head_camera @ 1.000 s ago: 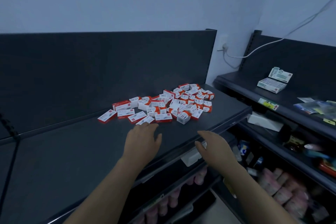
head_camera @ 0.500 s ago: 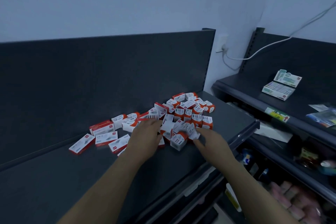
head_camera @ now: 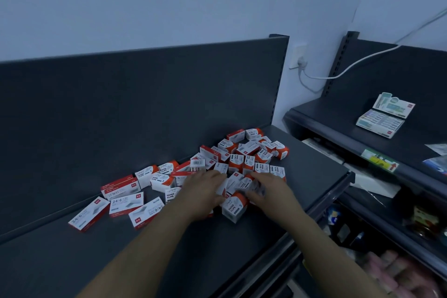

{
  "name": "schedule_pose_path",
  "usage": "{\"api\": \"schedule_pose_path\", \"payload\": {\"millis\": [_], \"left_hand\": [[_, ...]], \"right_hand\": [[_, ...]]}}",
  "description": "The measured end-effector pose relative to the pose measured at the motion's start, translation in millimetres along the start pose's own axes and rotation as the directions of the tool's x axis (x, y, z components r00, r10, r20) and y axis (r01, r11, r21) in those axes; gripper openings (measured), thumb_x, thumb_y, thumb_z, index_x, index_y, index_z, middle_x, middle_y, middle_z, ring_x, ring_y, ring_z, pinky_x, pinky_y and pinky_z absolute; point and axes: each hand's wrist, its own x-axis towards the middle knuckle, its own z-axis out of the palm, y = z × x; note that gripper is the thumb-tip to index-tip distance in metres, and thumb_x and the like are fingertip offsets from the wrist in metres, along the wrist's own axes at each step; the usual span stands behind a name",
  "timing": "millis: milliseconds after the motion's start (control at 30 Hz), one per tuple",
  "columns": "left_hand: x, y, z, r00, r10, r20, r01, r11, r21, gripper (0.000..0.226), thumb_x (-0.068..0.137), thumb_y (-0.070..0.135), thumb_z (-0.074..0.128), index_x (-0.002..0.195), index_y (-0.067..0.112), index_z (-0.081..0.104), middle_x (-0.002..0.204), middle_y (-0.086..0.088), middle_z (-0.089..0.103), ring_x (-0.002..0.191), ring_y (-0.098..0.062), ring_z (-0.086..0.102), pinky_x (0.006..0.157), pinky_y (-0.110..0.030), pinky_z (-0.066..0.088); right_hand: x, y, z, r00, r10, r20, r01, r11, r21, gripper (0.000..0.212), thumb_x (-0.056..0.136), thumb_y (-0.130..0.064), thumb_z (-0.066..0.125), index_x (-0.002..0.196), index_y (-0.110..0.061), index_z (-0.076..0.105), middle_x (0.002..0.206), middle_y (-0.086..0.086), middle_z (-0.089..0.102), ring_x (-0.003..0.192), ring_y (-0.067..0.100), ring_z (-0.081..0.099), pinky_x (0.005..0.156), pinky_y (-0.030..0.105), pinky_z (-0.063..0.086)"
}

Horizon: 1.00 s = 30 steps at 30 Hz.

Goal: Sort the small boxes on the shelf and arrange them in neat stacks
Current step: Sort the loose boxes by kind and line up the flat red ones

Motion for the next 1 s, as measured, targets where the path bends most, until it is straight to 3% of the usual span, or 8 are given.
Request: {"api": "schedule_pose_path", "payload": {"millis": [200, 333, 433, 567, 667, 767, 867, 1000], "left_hand": [[-2.1, 5.1, 3.6, 0.99, -0.073, -0.124, 0.068, 0.997, -0.041, 0.062, 0.09, 0.048, 0.053, 0.145, 0.029, 0.031, 0.147, 0.005, 0.033, 0.134, -0.017, 0.028, 0.111, -0.036, 0.021], [-17.6, 13.9, -1.1, 0.954, -0.17, -0.248, 0.116, 0.97, -0.215, 0.06, 0.092, 0.046, 0.052, 0.145, 0.027, 0.033, 0.141, 0.003, 0.037, 0.127, -0.017, 0.037, 0.105, -0.031, 0.03], [-38.1, 20.3, -3.5, 0.919, -0.281, -0.277, 0.136, 0.885, -0.444, 0.054, 0.096, 0.042, 0.048, 0.146, 0.03, 0.031, 0.133, 0.003, 0.037, 0.118, -0.014, 0.045, 0.098, -0.023, 0.035], [-71.2, 20.8, 3.5, 0.879, -0.361, -0.311, 0.122, 0.802, -0.585, 0.03, 0.099, 0.037, 0.04, 0.127, 0.043, 0.047, 0.114, 0.004, 0.04, 0.104, 0.005, 0.042, 0.093, -0.016, 0.031], [-99.5, 13.0, 11.9, 0.832, -0.459, -0.311, 0.188, 0.761, -0.621, 0.017, 0.1, 0.038, 0.035, 0.107, 0.041, 0.05, 0.111, 0.0, 0.044, 0.099, 0.014, 0.034, 0.09, -0.02, 0.034], [-130.5, 3.0, 13.8, 0.762, -0.565, -0.316, 0.26, 0.714, -0.65, 0.01, 0.097, 0.041, 0.04, 0.095, 0.038, 0.049, 0.113, 0.0, 0.048, 0.096, 0.014, 0.036, 0.089, -0.019, 0.037], [-165.2, -5.3, 10.1, 0.689, -0.638, -0.345, 0.298, 0.683, -0.667, 0.013, 0.09, 0.037, 0.058, 0.099, 0.029, 0.053, 0.114, 0.003, 0.043, 0.088, 0.01, 0.043, 0.082, -0.007, 0.036], [-218.0, -20.8, 6.9, 0.609, -0.72, -0.334, 0.369, 0.629, -0.684, 0.021, 0.086, 0.031, 0.065, 0.103, 0.026, 0.053, 0.112, 0.004, 0.035, 0.088, 0.004, 0.048, 0.082, -0.011, 0.036]], "right_hand": [[10.4, 9.1, -0.5, 0.999, -0.032, 0.002, 0.032, 0.999, 0.04, 0.061, 0.08, -0.063, 0.059, 0.134, -0.036, 0.048, 0.13, -0.009, 0.052, 0.12, 0.01, 0.045, 0.093, 0.026, 0.04], [12.7, 11.4, -8.0, 0.995, -0.084, -0.047, 0.088, 0.991, 0.103, 0.054, 0.08, -0.057, 0.064, 0.126, -0.031, 0.055, 0.122, -0.01, 0.056, 0.114, 0.009, 0.049, 0.094, 0.027, 0.043], [14.9, 8.7, -11.2, 0.985, -0.165, -0.052, 0.171, 0.974, 0.147, 0.047, 0.081, -0.05, 0.065, 0.122, -0.028, 0.058, 0.116, -0.01, 0.058, 0.108, 0.008, 0.051, 0.094, 0.031, 0.046], [15.3, -4.5, -6.0, 0.96, -0.276, -0.045, 0.28, 0.942, 0.183, 0.038, 0.081, -0.036, 0.07, 0.118, -0.027, 0.061, 0.115, -0.009, 0.057, 0.107, 0.01, 0.052, 0.094, 0.031, 0.046], [11.0, -26.3, 3.4, 0.936, -0.351, -0.021, 0.346, 0.911, 0.222, 0.029, 0.081, -0.026, 0.071, 0.11, -0.026, 0.065, 0.109, -0.009, 0.057, 0.105, 0.01, 0.052, 0.091, 0.026, 0.044], [2.3, -52.8, 15.6, 0.899, -0.438, 0.023, 0.425, 0.882, 0.204, 0.032, 0.082, -0.023, 0.071, 0.113, -0.023, 0.066, 0.117, -0.006, 0.057, 0.108, 0.01, 0.052, 0.097, 0.029, 0.046], [-9.5, -79.9, 30.3, 0.857, -0.515, 0.017, 0.488, 0.822, 0.292, 0.035, 0.08, -0.017, 0.073, 0.114, -0.015, 0.068, 0.117, -0.004, 0.057, 0.109, 0.013, 0.055, 0.097, 0.034, 0.048], [-28.7, -128.4, 52.6, 0.834, -0.547, 0.069, 0.486, 0.788, 0.377, 0.034, 0.08, -0.017, 0.073, 0.114, -0.02, 0.068, 0.116, -0.011, 0.054, 0.108, 0.011, 0.056, 0.098, 0.033, 0.048]]}}
